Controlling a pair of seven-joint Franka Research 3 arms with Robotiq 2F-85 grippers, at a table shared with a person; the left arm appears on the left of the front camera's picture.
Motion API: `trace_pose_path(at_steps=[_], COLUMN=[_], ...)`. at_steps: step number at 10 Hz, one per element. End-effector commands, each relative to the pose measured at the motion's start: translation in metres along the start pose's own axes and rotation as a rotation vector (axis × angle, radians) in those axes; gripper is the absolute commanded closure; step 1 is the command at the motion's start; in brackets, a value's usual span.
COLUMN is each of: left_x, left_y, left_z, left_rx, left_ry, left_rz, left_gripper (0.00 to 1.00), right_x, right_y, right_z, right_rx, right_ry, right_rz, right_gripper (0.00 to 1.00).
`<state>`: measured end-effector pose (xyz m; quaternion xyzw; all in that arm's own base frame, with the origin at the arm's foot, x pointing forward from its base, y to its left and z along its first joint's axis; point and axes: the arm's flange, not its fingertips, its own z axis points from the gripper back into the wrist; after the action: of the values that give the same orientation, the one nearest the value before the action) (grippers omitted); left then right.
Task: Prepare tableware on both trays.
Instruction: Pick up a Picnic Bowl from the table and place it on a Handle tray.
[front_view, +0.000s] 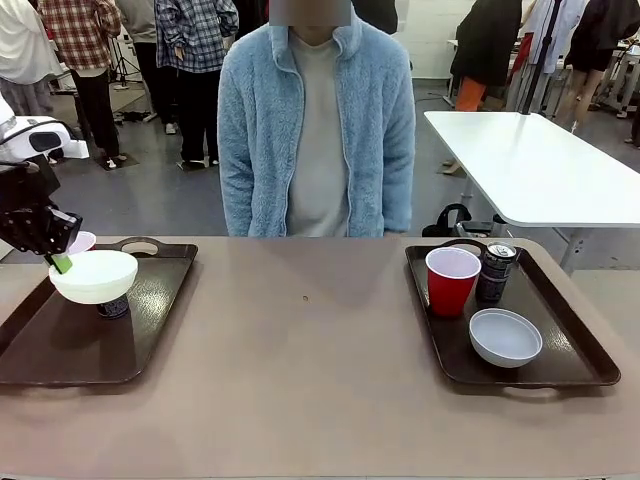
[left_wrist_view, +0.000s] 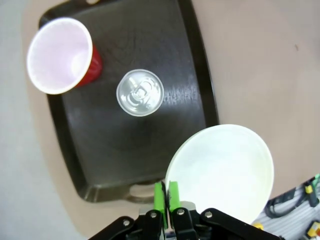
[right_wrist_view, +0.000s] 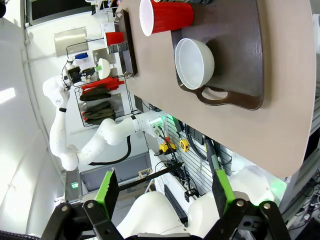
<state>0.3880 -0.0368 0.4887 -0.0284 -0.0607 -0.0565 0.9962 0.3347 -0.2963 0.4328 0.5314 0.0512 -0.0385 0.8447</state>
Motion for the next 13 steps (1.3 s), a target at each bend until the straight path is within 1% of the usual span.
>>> trace_pose_path(at_steps=[1, 2, 3, 4, 5, 6, 7, 8, 9, 11, 13], left_x=[0.003, 0.003, 0.0, -0.002, -0.009, -0.015, -0.021, -0.024, -0.028, -0.032, -0.032], left_y=[0.001, 0.001, 0.0, 0.0, 0.003, 0.006, 0.007, 0.007, 0.006, 0.007, 0.006], left_z=[0.0, 0.0, -0.001, -0.007, -0.011, -0.02, -0.032, -0.042, -0.055, -0.077, -0.088], left_rx=[-0.002, -0.002, 0.0, 0.014, 0.016, 0.037, 0.041, 0.048, 0.061, 0.064, 0.068], left_ry=[0.014, 0.014, 0.003, 0.015, 0.0, 0.006, 0.034, 0.035, 0.015, 0.006, 0.01], left_rz=[0.01, 0.01, 0.0, -0.029, -0.05, -0.052, -0.051, -0.059, -0.066, -0.07, -0.082], left_gripper=[1.0, 1.0, 0.96, 0.96, 0.96, 0.96, 0.96, 0.96, 0.96, 0.96, 0.96], right_x=[-0.002, -0.002, -0.002, -0.002, -0.002, -0.002, -0.002, -0.002, -0.002, -0.002, -0.002], right_y=[0.003, 0.003, 0.003, 0.003, 0.003, 0.003, 0.003, 0.003, 0.003, 0.003, 0.003], right_z=[-0.001, -0.001, -0.001, -0.001, -0.001, -0.001, -0.001, -0.001, -0.001, -0.001, -0.001], right_rx=[0.0, 0.0, 0.0, 0.0, 0.0, 0.0, 0.0, 0.0, 0.0, 0.0, 0.0], right_ry=[-0.003, -0.003, -0.003, -0.003, -0.003, -0.003, -0.003, -0.003, -0.003, -0.003, -0.003], right_rz=[-0.012, -0.012, -0.012, -0.012, -0.012, -0.012, -0.012, -0.012, -0.012, -0.012, -0.012], right_gripper=[0.03, 0.03, 0.03, 0.03, 0.03, 0.03, 0.03, 0.03, 0.03, 0.03, 0.03])
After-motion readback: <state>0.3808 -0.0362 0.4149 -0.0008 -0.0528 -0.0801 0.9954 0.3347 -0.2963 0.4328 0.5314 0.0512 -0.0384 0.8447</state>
